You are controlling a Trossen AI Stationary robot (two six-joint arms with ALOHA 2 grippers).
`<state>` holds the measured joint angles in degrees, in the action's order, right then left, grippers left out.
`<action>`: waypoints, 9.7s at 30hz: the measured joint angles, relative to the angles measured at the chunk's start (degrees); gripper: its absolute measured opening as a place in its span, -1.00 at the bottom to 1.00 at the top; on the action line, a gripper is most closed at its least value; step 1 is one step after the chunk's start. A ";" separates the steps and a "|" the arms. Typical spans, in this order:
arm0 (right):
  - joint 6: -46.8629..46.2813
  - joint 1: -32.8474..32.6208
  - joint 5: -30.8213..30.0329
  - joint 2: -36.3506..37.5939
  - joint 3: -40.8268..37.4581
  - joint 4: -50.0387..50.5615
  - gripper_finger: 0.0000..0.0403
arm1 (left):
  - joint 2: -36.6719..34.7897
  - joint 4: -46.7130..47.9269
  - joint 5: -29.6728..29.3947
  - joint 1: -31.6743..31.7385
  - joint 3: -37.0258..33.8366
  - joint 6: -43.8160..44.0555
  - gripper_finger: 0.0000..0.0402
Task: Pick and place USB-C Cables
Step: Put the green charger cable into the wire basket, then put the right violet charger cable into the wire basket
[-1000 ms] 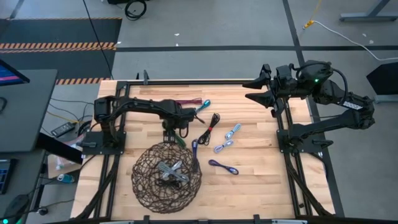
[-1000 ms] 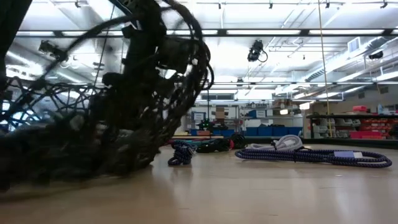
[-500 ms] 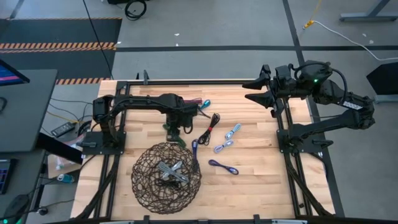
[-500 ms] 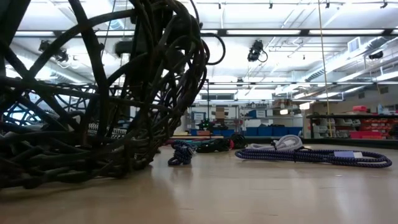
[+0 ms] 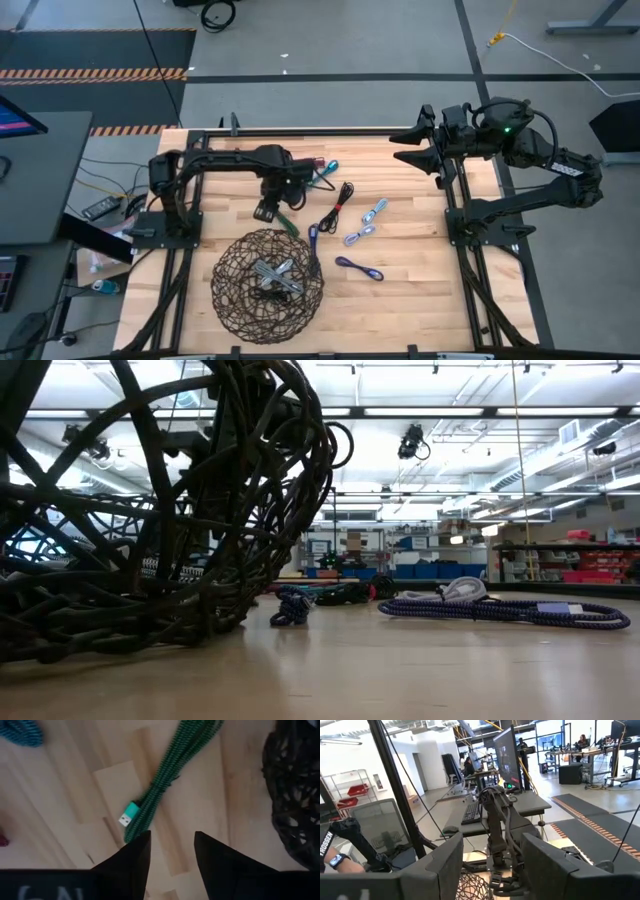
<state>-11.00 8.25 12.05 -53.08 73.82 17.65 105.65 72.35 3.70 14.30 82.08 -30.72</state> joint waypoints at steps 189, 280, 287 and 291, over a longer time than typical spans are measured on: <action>6.07 0.15 -0.37 -0.20 0.00 2.99 0.01 | -1.53 -9.71 4.93 -43.82 7.39 76.96 -0.98; -19.55 -13.45 -11.16 -13.87 -10.14 35.65 -0.14 | -1.55 1.76 -20.46 -8.87 7.43 58.51 -0.77; -23.49 -16.27 -7.50 -19.29 -15.25 33.39 -0.43 | -3.85 4.08 -26.50 -8.64 7.45 58.04 -0.77; -28.28 -18.85 -7.45 -20.13 -18.55 28.38 -0.44 | -8.24 3.45 -27.94 -7.33 7.59 58.55 -0.77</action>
<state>-39.28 -10.60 4.60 -73.21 55.28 46.03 97.41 75.79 -24.24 6.96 89.68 27.83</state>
